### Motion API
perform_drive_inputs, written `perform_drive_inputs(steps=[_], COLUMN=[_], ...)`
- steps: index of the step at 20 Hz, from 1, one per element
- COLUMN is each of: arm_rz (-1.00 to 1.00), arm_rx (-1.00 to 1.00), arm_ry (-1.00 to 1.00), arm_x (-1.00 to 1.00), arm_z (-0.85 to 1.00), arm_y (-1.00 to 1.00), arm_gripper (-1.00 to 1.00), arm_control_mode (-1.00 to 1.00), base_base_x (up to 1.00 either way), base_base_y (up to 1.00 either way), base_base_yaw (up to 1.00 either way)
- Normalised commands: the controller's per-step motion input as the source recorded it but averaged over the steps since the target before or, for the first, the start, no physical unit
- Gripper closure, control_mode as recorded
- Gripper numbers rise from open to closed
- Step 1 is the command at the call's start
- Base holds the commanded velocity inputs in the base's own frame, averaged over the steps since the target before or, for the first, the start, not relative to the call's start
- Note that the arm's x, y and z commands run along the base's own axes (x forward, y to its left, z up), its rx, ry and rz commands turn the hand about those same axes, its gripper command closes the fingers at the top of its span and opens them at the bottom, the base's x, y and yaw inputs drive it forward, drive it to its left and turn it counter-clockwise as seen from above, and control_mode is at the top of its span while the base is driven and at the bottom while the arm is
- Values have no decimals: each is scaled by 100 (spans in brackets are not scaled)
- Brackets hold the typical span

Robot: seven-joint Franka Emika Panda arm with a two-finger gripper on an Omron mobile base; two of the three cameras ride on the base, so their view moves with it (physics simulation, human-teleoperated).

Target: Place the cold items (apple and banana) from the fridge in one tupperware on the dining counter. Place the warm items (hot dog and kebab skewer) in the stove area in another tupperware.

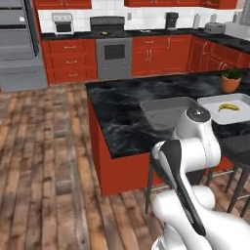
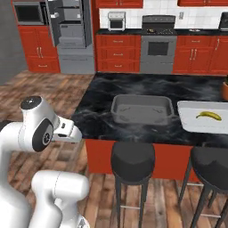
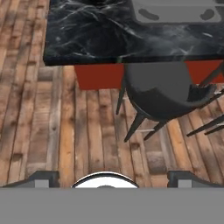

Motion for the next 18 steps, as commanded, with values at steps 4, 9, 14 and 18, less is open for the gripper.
perform_drive_inputs(steps=[4, 9, 14, 18], arm_rz=[0, 0, 0, 0], arm_rx=[0, 0, 0, 0], arm_ry=[0, 0, 0, 0], arm_x=[0, 0, 0, 0], arm_z=[0, 0, 0, 0], arm_y=[0, 0, 0, 0], arm_gripper=[-100, -100, -100, -100], arm_control_mode=[100, 100, 100, 100], base_base_x=[10, 36, 76, 94], base_base_y=[100, 100, 100, 100], base_base_yaw=[0, 0, 0, -1])
